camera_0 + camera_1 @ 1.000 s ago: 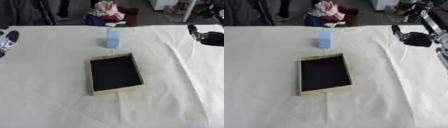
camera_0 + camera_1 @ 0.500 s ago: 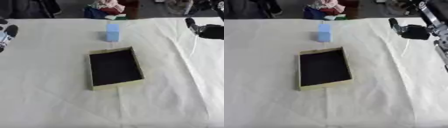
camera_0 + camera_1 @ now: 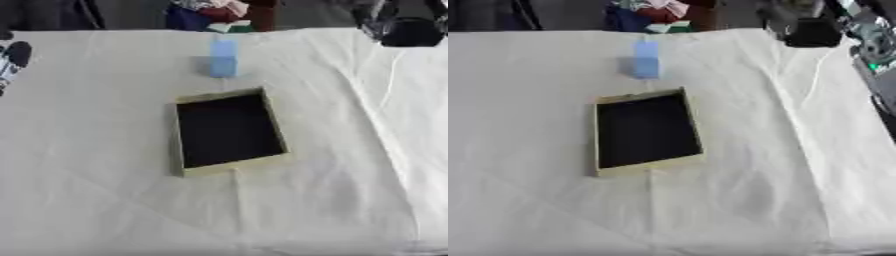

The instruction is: Pick up objects on the table and place them in the box.

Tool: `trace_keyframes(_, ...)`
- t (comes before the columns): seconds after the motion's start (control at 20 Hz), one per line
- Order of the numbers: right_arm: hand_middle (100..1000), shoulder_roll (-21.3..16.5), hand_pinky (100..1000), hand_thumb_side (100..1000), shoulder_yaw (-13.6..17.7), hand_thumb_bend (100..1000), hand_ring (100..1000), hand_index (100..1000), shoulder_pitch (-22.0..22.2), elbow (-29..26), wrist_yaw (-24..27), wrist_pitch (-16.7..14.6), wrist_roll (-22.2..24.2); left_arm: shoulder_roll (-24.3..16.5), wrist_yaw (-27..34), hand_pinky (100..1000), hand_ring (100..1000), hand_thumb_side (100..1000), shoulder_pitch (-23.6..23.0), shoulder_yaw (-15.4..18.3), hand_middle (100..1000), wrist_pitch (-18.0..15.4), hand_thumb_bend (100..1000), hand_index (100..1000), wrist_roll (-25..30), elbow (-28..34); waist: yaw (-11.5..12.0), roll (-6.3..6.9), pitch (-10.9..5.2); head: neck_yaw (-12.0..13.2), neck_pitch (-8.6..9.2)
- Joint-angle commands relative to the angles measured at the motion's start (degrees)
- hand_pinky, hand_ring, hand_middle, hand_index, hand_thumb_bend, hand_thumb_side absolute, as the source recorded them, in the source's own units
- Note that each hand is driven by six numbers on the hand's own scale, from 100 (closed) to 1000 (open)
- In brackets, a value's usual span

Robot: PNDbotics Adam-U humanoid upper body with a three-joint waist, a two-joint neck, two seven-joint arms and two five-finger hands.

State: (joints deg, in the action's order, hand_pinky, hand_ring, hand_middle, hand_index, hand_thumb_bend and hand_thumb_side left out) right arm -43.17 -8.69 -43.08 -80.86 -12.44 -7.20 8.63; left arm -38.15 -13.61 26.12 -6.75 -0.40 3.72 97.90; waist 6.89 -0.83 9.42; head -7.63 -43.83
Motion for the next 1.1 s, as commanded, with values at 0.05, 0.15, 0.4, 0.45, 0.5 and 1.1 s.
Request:
trace_keyframes(0.05,822,1.1,793,306,-1.0,300,786,908,-5.7,6.1,-0.2,-0.6,2.2,-0.5,0.3,757,810,801,1.7,-0.1,839,-0.2,347,886,0.6,0.9,0.6,-0.04,-0.76,-0.9,-0.22)
trace_keyframes(0.15,823,2.3,795,300,-1.5,311,789,910,-9.1,10.7,-1.5,-1.8,3.5,-0.3,0.3,756,810,801,2.3,-0.4,839,-0.3,347,887,0.9,0.9,1.1,-0.16,-0.67,-1.2,0.06)
trace_keyframes(0.4,857,-2.8,818,331,-1.5,331,832,932,-7.9,13.6,0.2,-4.7,6.7,0.4,0.3,756,809,803,4.4,-1.6,838,-0.5,348,888,1.9,1.2,3.0,-0.65,-0.31,-2.8,0.83)
trace_keyframes(0.45,865,-2.8,825,337,-1.5,336,843,938,-8.4,14.9,-0.1,-4.6,7.8,0.6,0.3,756,809,803,4.9,-1.8,838,-0.5,349,889,2.2,1.2,3.5,-0.69,-0.29,-3.2,0.94)
trace_keyframes(0.5,874,-2.4,831,350,-1.5,341,855,944,-9.1,16.6,-1.0,-4.6,9.2,0.7,0.4,756,809,803,5.3,-2.1,838,-0.6,349,889,2.4,1.3,4.0,-0.7,-0.25,-3.5,1.04)
trace_keyframes(1.1,911,4.1,866,385,-0.1,388,907,965,-15.3,29.3,-13.4,-8.5,15.7,2.1,0.9,755,809,804,7.8,-3.1,845,-0.8,353,890,3.9,1.9,7.8,-0.74,0.21,-6.9,2.4)
